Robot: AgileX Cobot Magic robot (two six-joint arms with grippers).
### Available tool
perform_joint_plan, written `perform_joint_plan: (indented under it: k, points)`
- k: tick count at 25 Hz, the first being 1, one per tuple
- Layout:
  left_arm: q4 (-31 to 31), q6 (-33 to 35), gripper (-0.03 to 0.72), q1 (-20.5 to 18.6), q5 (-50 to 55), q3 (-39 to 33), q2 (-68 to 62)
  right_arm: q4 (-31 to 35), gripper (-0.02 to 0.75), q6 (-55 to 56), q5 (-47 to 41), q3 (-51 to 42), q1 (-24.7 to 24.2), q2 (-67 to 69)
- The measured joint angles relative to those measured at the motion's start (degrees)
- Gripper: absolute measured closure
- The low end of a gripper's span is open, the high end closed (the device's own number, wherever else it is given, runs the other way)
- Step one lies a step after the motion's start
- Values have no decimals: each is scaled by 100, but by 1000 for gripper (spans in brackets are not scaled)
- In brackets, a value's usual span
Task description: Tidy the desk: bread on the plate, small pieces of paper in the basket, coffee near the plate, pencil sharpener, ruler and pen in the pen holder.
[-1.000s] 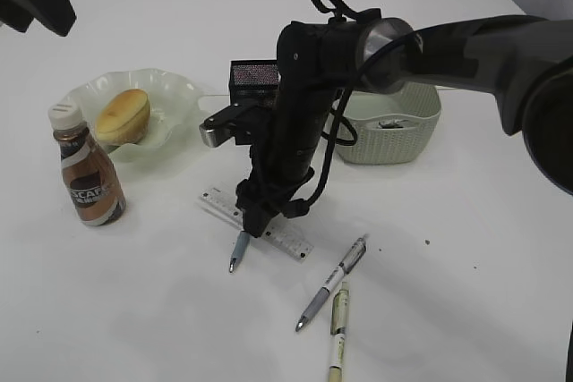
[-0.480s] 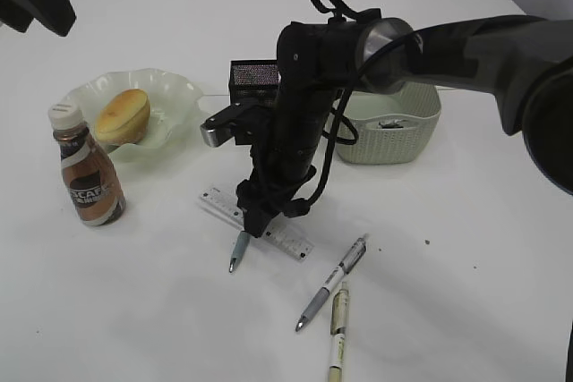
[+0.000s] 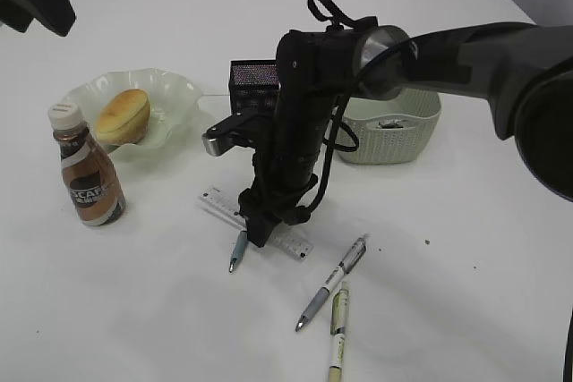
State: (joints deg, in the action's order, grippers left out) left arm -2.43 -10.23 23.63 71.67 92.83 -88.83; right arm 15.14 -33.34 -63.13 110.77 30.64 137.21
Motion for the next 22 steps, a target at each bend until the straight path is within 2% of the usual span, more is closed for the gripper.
perform_joint_plan:
  k: [22]
  points:
    - [-34, 0, 384, 0, 0, 0, 0, 126, 225, 10, 81, 44, 0, 95]
